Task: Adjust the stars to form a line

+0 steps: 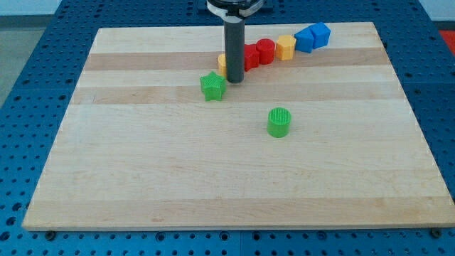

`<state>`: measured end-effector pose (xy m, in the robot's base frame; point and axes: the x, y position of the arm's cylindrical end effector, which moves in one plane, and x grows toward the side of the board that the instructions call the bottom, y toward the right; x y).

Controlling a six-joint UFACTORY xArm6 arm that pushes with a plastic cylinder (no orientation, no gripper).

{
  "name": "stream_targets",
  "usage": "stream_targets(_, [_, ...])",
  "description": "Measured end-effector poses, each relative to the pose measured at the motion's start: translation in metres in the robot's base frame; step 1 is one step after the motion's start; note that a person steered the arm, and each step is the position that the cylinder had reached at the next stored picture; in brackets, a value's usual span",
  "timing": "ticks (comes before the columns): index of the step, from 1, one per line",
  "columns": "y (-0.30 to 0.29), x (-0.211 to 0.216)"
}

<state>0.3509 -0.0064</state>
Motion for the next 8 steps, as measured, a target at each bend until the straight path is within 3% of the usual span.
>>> stream_targets(1, [0.002, 0.009])
stream_targets(2, [0.041, 0.016])
stream_targets(4, [-0.030, 0.103])
stream_targets(5, [-0.046, 0.094])
stream_targets(7, [-0.046, 0.030])
stream_targets(8, [-0.063, 0.030])
